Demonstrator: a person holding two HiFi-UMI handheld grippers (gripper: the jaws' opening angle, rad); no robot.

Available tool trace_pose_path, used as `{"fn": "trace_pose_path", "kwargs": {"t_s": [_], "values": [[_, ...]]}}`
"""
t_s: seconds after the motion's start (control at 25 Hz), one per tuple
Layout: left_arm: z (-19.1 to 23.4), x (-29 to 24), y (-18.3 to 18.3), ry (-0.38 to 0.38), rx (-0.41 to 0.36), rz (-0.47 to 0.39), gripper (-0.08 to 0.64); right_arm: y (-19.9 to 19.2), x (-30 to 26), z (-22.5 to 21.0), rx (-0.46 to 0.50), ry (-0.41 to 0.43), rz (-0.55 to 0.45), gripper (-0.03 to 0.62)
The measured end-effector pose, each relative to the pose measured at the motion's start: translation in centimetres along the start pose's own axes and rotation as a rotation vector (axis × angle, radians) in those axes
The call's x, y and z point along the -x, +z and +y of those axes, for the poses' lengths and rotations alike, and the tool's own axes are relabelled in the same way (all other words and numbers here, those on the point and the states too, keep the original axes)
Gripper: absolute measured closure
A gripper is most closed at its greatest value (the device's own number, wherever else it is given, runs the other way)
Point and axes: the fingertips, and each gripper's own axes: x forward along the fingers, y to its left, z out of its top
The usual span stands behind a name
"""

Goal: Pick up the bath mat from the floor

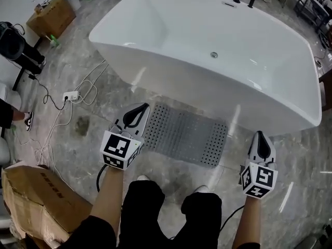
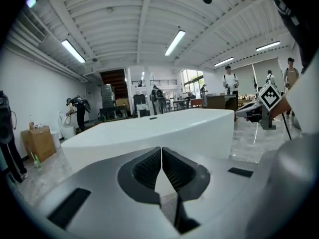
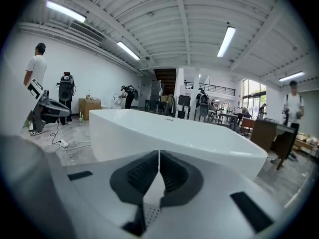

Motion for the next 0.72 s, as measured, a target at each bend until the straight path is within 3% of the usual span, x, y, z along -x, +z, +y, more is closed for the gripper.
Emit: {"fn": "trace_pose_path", "kwargs": {"t_s": [0.28,0.48,0.72], "values": [[0.1,-5.2,-14.6,0.038,0.029,0.033,0.546,-13.5,-6.2,1.2,0.001,0.002,0.040,0.571],[0.4,-8.5,-23.9,0.055,0.062,0.004,0.546,-22.3,-11.0,2.8,-0.011,-0.011,0.031,0.571],[0.5,-11.4,-33.5,0.020,0.038,0.010,0.546,-31.6,-16.0,3.6,0.048,-0.016,0.016,0.571]]}}
